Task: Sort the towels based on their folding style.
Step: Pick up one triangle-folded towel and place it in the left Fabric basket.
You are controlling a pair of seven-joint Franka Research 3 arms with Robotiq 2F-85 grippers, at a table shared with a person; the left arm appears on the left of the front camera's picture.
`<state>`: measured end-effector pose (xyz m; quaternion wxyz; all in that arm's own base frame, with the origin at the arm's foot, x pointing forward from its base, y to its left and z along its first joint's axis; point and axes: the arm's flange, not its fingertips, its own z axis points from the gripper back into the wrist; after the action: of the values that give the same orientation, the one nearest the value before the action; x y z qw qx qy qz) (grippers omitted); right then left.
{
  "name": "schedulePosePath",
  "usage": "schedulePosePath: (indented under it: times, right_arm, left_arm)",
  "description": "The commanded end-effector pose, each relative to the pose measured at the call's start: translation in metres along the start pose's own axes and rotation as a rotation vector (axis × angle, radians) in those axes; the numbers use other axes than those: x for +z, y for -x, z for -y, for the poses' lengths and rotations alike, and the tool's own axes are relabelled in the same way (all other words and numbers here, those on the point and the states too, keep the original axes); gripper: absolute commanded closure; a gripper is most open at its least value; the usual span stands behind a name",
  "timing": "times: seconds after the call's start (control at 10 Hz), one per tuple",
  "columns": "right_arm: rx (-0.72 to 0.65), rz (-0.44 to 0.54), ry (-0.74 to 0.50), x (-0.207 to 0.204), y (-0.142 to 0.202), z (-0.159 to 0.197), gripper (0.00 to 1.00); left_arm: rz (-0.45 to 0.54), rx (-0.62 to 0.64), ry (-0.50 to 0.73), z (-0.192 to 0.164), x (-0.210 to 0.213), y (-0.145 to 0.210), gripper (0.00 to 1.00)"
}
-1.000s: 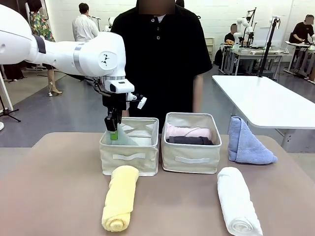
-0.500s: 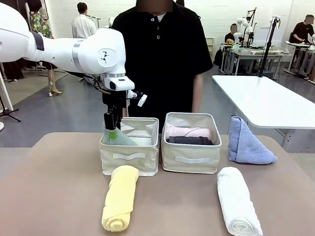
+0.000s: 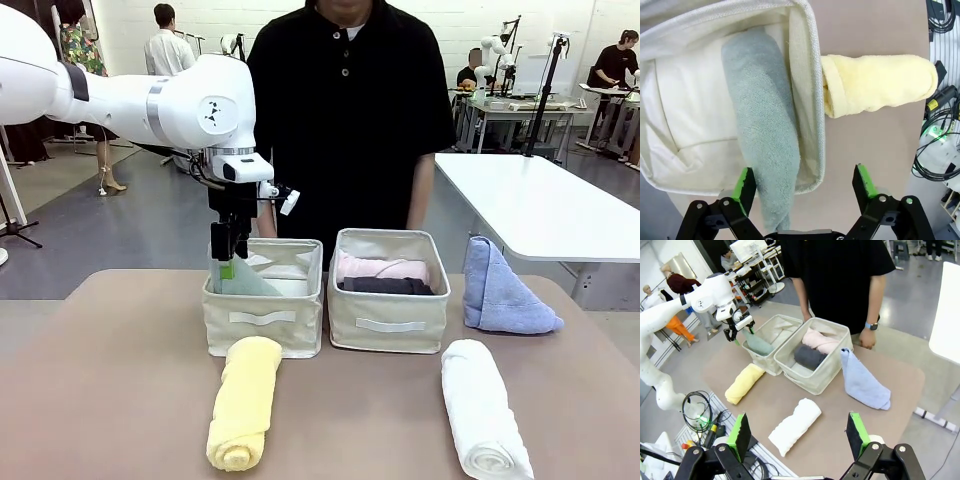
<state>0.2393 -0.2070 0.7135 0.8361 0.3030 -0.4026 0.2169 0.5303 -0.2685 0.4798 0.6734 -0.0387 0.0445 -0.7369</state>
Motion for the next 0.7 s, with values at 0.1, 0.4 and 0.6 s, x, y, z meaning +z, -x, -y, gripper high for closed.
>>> schedulePosePath:
  times: [0.1,0.4,0.6]
  right_arm:
    - [0.011,-0.003,-0.013,0.0,0.0,0.0,0.0]
    - [0.011,-0.003,-0.013,0.0,0.0,0.0,0.0]
    - [0.011,-0.003,-0.013,0.0,0.0,0.0,0.0]
  left_arm:
    - [0.112,-0.016,-0.035,0.048,0.076,0.037,0.0]
    - [0.229,0.11,-0.167,0.144,0.162,0.164,0.0]
    - [0.379,0.282,-0.265,0.193,0.176,0.239,0.0]
